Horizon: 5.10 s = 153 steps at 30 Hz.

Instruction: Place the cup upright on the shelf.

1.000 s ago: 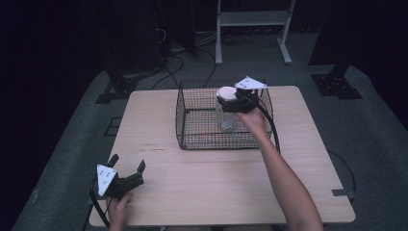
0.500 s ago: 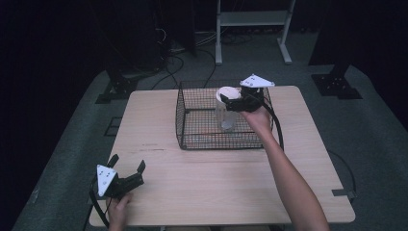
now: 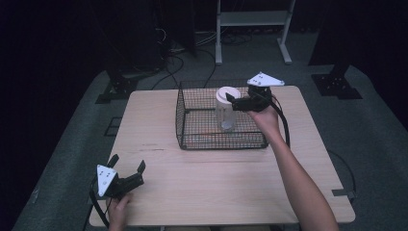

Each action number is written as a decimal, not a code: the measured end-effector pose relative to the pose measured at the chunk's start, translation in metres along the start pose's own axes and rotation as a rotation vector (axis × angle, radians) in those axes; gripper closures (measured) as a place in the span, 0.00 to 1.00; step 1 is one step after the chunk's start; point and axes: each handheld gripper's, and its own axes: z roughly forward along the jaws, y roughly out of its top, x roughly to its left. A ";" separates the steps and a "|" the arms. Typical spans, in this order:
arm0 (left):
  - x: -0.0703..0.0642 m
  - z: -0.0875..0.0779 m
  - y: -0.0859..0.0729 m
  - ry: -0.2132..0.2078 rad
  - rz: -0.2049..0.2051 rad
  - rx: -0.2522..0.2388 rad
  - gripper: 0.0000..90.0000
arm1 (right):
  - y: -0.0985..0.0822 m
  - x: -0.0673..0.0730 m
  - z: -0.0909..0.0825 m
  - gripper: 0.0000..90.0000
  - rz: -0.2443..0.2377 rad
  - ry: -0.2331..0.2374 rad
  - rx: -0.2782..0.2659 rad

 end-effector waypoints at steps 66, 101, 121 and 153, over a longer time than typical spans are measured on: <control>-0.001 0.000 0.000 0.007 0.010 0.004 0.00 | -0.064 -0.021 -0.111 0.03 0.017 -0.013 0.000; -0.002 0.001 0.000 0.011 0.022 0.011 0.00 | -0.122 -0.016 -0.149 0.03 0.044 -0.007 0.058; -0.003 0.001 0.000 0.013 0.027 0.014 0.00 | -0.156 -0.015 -0.164 0.03 0.090 -0.017 0.083; -0.003 0.001 0.000 0.012 0.029 0.013 0.00 | -0.185 -0.007 -0.188 0.03 0.112 -0.029 0.097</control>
